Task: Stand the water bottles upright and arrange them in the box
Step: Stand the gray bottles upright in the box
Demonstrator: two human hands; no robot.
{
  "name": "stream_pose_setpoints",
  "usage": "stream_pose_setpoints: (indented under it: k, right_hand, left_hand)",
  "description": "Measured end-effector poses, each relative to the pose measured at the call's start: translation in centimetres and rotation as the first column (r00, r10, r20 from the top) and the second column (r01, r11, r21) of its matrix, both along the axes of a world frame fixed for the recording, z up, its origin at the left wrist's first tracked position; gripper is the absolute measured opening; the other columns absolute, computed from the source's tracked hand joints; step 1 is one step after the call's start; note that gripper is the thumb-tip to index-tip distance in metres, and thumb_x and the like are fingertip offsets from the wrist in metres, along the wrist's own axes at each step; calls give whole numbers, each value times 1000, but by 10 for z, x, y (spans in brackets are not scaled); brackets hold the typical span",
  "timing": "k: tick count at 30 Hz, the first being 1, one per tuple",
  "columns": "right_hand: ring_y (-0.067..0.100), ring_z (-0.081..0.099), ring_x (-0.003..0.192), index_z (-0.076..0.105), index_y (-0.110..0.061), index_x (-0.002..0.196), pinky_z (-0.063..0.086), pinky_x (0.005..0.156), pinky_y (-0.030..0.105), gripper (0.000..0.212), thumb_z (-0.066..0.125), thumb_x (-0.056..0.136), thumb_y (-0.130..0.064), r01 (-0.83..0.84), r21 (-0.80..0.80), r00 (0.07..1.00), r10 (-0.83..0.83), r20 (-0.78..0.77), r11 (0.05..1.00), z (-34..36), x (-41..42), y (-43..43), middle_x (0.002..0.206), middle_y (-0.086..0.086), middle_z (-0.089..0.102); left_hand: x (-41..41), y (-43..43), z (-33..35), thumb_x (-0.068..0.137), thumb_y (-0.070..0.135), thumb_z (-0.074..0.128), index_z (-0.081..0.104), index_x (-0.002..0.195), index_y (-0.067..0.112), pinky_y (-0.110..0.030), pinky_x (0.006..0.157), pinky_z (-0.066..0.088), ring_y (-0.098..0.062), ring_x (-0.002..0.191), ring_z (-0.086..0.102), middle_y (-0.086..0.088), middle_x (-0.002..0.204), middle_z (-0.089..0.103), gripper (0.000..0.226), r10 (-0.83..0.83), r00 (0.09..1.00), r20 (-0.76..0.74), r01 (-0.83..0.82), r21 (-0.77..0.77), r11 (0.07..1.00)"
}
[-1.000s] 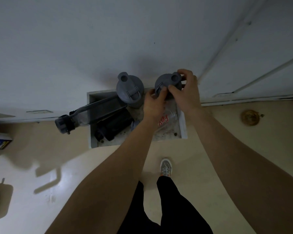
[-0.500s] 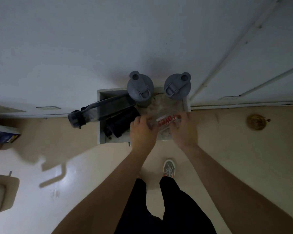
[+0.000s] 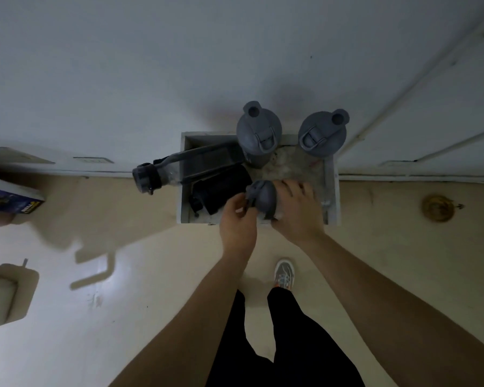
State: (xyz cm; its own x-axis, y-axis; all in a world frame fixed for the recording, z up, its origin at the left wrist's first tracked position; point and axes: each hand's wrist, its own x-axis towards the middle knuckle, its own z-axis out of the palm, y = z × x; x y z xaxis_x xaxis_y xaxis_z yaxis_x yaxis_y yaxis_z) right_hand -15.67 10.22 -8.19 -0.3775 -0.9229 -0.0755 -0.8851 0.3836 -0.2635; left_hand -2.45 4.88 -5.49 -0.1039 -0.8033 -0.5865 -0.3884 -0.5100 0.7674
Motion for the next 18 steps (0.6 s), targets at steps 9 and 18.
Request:
stream_pose_setpoints:
  k: [9, 18]
  right_hand:
    - [14, 62, 115, 47, -31, 128, 57, 92, 38, 82, 91, 58, -33, 645, -94, 502, -328, 801, 759, 12, 12, 16, 129, -1, 58]
    - [9, 64, 112, 49, -21, 123, 57, 94, 40, 74, 90, 62, -15, 674, -60, 420, -315, 851, 736, 9, 14, 19, 124, -2, 60]
  left_hand:
    - [-21, -11, 26, 96, 48, 54, 59, 129, 24, -49, 94, 55, -27, 109, 66, -4, 125, 66, 41, -4, 958, -286, 74, 236, 969]
    - [-25, -5, 26, 92, 46, 61, 58, 130, 25, -43, 93, 55, -20, 115, 63, 1, 127, 64, 44, -19, 957, -289, 67, 155, 986]
